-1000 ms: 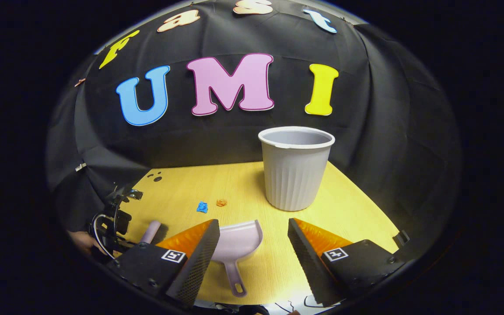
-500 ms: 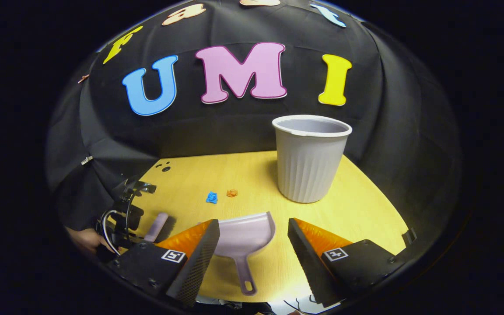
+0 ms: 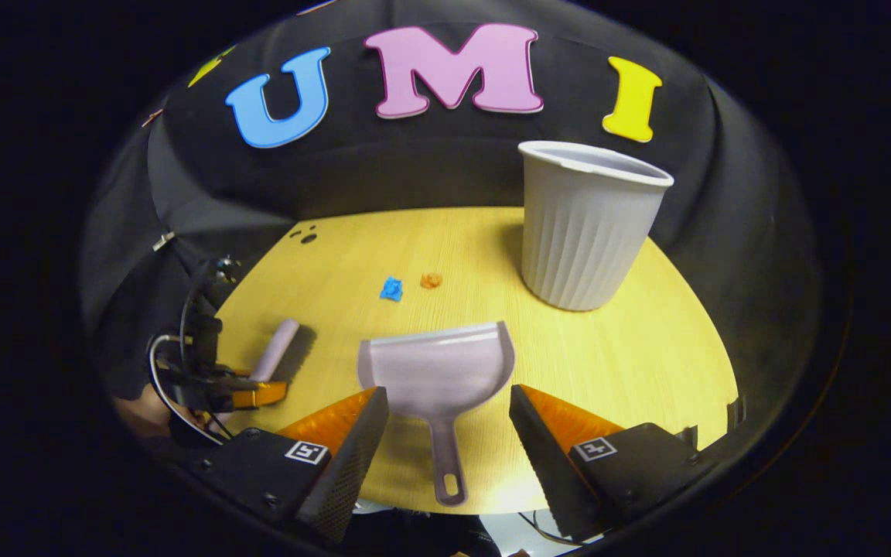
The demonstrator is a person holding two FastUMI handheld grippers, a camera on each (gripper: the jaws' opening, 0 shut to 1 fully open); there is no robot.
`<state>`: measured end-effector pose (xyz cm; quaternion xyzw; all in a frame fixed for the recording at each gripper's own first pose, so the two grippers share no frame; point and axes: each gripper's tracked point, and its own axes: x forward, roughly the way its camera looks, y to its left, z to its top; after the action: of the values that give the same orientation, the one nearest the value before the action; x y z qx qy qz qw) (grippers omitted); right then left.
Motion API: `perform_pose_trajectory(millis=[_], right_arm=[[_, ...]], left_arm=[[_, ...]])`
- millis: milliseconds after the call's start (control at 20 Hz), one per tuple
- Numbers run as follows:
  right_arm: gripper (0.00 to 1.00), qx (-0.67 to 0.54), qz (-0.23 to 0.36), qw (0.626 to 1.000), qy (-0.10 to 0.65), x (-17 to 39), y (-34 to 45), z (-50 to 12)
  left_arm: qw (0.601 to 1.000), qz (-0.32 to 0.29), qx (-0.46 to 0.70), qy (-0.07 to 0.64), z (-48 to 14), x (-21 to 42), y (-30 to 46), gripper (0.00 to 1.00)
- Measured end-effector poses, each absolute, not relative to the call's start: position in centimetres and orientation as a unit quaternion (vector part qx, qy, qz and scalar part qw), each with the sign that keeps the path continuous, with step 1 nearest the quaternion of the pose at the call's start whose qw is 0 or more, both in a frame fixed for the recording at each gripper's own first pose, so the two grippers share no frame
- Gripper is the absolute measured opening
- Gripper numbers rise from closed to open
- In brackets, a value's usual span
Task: Pick up the small broom and dustpan from the desktop, sweep the trash into the dustpan with the broom, and then empty the trash into the garbage bin.
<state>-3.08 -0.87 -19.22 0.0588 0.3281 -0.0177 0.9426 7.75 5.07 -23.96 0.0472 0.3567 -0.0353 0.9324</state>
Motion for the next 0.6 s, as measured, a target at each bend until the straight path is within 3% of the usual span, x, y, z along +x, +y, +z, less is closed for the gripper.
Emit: perform_pose_trajectory(millis=[600], right_arm=[[1.00,0.039,-0.003,0.888,0.459,-2.9,0.0,-29.2]], left_arm=[[0.943,-0.024,-0.042,0.330,-20.3,2.7,5.3,0.29]])
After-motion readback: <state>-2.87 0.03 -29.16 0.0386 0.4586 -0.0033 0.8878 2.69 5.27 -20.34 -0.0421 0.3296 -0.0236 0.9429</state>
